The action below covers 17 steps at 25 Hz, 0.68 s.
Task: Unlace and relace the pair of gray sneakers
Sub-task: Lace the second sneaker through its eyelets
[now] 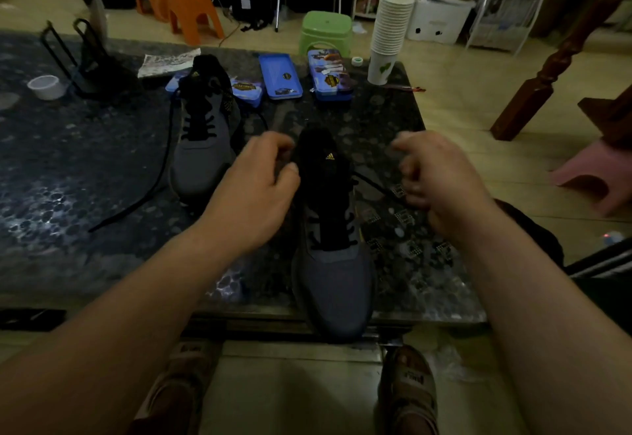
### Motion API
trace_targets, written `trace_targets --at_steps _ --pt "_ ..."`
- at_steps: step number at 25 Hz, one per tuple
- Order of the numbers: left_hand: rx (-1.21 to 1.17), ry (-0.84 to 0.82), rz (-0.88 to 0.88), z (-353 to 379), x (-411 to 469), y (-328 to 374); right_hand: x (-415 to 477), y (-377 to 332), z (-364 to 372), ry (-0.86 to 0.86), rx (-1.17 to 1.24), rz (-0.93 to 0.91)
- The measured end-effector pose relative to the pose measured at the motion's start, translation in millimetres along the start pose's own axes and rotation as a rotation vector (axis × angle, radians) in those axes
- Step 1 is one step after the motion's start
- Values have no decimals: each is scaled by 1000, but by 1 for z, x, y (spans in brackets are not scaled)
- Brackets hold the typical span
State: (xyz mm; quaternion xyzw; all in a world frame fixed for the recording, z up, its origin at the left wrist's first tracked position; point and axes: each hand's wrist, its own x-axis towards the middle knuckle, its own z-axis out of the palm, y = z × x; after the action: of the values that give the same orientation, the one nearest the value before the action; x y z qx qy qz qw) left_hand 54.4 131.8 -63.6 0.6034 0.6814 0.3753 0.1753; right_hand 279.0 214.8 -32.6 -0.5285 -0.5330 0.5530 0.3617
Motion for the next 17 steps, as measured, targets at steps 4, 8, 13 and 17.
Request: trace_targets --at_steps 4,8,13,17 --pt "82 -180 -109 -2 -18 -4 -12 15 8 -235 -663 -243" --pt "94 -129 -52 -1 -10 -3 -2 18 2 -44 -359 -148" --pt "-7 -36 -73 -1 -6 -11 4 24 5 36 47 76" --pt "-101 47 -128 1 3 -12 1 23 4 10 272 213"
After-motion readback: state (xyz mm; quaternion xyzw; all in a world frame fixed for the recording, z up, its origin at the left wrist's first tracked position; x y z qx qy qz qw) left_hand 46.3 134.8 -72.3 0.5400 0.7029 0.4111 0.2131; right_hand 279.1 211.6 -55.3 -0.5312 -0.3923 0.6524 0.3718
